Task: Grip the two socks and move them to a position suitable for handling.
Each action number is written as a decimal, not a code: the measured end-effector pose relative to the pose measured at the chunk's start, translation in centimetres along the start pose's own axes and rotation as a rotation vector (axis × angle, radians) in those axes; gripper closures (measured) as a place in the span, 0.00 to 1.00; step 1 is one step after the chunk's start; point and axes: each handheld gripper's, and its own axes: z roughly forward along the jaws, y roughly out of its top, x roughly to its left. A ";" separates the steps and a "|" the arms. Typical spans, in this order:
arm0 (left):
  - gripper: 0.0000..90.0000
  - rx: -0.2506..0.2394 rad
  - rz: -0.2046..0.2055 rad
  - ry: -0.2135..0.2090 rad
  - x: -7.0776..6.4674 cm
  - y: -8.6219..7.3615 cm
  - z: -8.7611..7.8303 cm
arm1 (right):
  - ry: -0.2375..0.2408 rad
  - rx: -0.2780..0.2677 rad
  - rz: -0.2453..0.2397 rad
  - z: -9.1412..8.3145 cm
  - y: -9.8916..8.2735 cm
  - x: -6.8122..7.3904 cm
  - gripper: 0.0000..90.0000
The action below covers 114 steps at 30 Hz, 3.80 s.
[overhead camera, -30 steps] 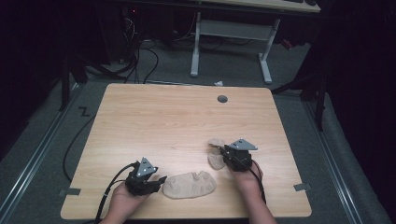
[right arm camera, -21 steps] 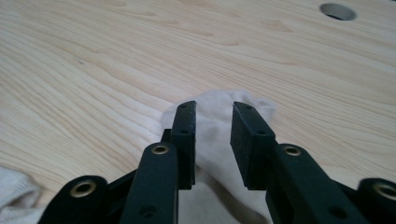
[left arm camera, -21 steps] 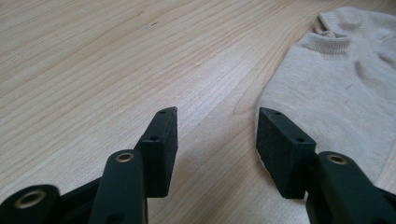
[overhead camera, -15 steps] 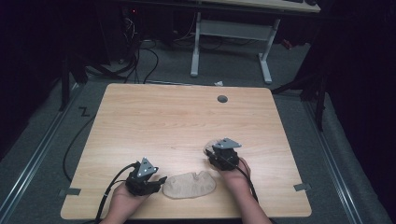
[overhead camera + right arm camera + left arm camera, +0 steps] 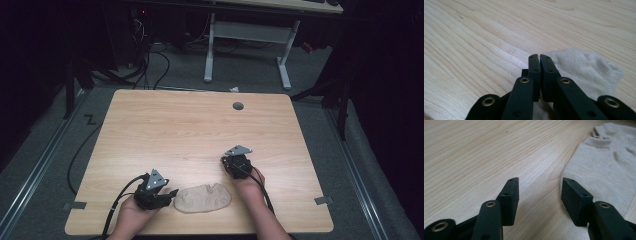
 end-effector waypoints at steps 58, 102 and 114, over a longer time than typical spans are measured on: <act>0.80 -0.006 0.055 -0.164 -2.1 1.4 0.1 | -0.107 -0.011 0.217 -7.3 -7.7 -6.9 0.98; 0.55 -0.101 -0.073 -0.033 1.0 2.0 1.3 | 0.028 -0.121 0.057 -4.3 -1.4 -0.4 0.91; 0.87 0.027 0.009 -0.182 -1.4 1.5 0.8 | -0.014 -0.074 0.107 -4.3 -3.3 -2.3 0.97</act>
